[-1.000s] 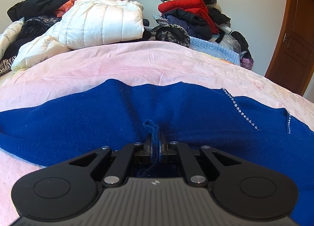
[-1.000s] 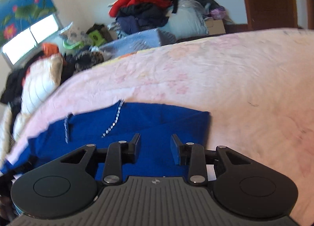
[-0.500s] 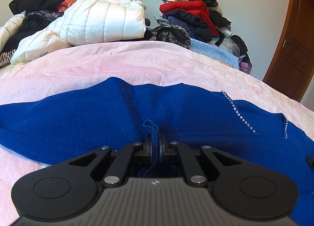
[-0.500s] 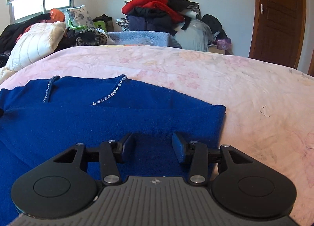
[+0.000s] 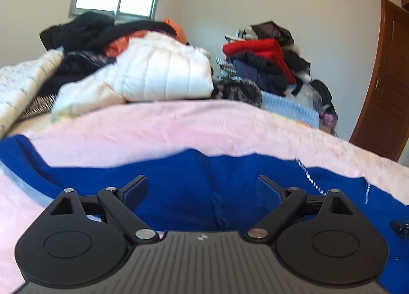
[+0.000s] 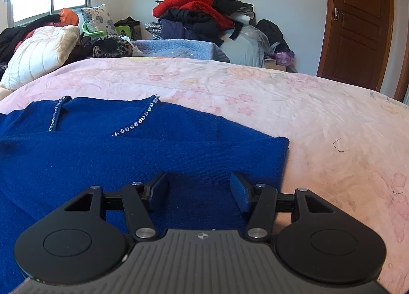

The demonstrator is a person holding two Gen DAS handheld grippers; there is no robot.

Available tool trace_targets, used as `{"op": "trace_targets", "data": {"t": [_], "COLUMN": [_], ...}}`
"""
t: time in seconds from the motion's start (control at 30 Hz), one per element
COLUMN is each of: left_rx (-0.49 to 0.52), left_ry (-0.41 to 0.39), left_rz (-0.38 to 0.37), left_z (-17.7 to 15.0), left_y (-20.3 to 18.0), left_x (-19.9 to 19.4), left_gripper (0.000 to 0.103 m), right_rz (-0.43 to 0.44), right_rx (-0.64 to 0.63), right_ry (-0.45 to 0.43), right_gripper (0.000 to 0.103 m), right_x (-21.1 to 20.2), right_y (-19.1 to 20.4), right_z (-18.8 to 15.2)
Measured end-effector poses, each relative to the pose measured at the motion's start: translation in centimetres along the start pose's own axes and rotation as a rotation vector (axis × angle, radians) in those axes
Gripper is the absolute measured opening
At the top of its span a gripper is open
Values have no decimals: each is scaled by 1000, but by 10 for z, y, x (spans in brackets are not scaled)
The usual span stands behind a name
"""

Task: Fold small clothes
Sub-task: 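Open the left tool to release the folded sleeve, then grasp the other blue sleeve with the left tool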

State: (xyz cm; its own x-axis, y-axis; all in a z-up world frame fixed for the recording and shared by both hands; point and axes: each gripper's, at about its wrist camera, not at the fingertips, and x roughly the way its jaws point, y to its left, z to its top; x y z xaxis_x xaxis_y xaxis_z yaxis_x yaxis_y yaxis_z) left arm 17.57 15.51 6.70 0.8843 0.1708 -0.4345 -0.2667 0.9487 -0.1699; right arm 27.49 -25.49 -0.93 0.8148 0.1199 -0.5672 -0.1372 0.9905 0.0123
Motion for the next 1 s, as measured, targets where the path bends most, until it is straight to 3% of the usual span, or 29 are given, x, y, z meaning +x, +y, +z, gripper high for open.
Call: {"op": "trace_targets", "data": {"t": [0.07, 0.13, 0.3, 0.4, 0.5, 0.77, 0.87, 0.97, 1.0], "left_rx": [-48, -166, -676, -871, -982, -1163, -1231, -1203, -1194], "left_ry": [-15, -17, 25, 28, 14, -9, 21, 44, 58], "left_rz": [6, 30, 76, 103, 145, 206, 215, 231, 227], "left_z": [9, 16, 13, 3, -2, 11, 12, 15, 15], "left_y": [22, 57, 172, 217, 243, 298, 321, 330, 332], "left_x": [-17, -31, -40, -38, -33, -10, 7, 21, 26], "left_gripper": [92, 92, 92, 92, 92, 92, 91, 73, 72], "right_rz": [-1, 0, 5, 10, 10, 9, 9, 9, 9], "right_rx": [-1, -1, 4, 7, 7, 6, 6, 6, 6], "right_ry": [0, 0, 0, 0, 0, 0, 0, 0, 0], "right_gripper": [58, 59, 59, 60, 60, 60, 61, 61, 61], "right_x": [0, 0, 0, -1, -1, -1, -1, -1, -1], "right_y": [0, 0, -1, -1, -1, 0, 0, 0, 0], "right_z": [0, 0, 0, 1, 1, 1, 1, 1, 1]}}
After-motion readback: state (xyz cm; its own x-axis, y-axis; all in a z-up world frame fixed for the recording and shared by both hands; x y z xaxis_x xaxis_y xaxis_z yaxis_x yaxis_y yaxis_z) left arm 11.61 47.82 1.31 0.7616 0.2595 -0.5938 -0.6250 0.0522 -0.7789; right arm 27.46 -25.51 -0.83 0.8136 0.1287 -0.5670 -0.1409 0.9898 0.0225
